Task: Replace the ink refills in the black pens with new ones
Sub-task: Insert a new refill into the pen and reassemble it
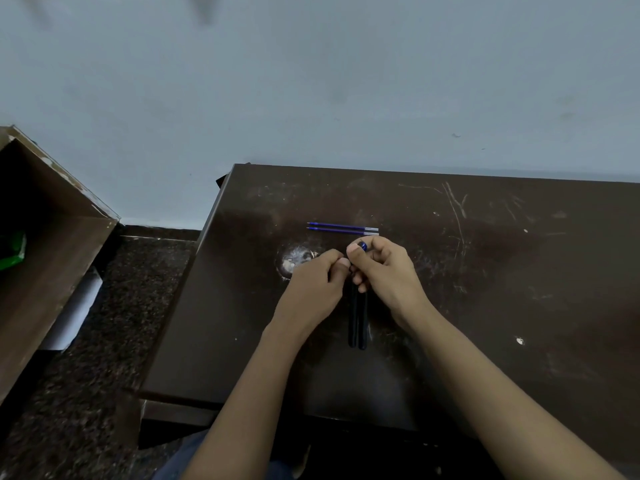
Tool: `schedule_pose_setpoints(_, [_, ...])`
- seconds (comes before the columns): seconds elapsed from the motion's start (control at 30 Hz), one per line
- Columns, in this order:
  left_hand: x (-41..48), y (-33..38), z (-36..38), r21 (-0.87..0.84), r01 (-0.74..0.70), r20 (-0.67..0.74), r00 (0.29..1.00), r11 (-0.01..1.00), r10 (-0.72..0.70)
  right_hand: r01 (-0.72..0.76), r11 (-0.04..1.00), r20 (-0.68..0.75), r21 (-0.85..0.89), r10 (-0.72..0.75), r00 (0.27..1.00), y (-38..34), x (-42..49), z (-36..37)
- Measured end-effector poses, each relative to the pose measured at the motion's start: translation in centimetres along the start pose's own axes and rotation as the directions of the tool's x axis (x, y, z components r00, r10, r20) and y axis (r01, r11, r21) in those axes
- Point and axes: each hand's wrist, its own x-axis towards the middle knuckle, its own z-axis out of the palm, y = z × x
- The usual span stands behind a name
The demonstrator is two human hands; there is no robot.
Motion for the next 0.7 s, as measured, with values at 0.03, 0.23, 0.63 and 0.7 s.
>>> schedule_pose_setpoints(0.03, [0.0, 0.0, -0.1, 0.001, 0.006, -0.015, 1.000, 1.000, -0.006, 0.000, 1.000, 0.001, 0.004, 0.000, 1.000, 0.0, 0.0, 0.0])
schedule_pose_setpoints(0.23, [-0.2, 0.0, -0.4, 0.076, 0.035, -0.034, 0.999, 0.996, -0.033, 0.013, 1.000, 0.019, 0.009, -0.013, 1.000, 0.0, -0.1, 0.3])
schedule_pose_setpoints(0.63, [-0.6, 0.7, -0.5, 0.169, 0.111, -0.111, 0.990, 0.979, -0.093, -0.043, 0.995, -0.036, 0.093, 0.046, 0.998, -0.4, 0.8, 0.0])
schedule_pose_setpoints(0.7, [-0.7, 0.6, -0.7, 0.189, 0.164, -0.142, 0.980, 0.968, -0.138, -0.050, 0.989, -0.127, 0.142, 0.069, 0.990, -0.3, 1.2, -0.5])
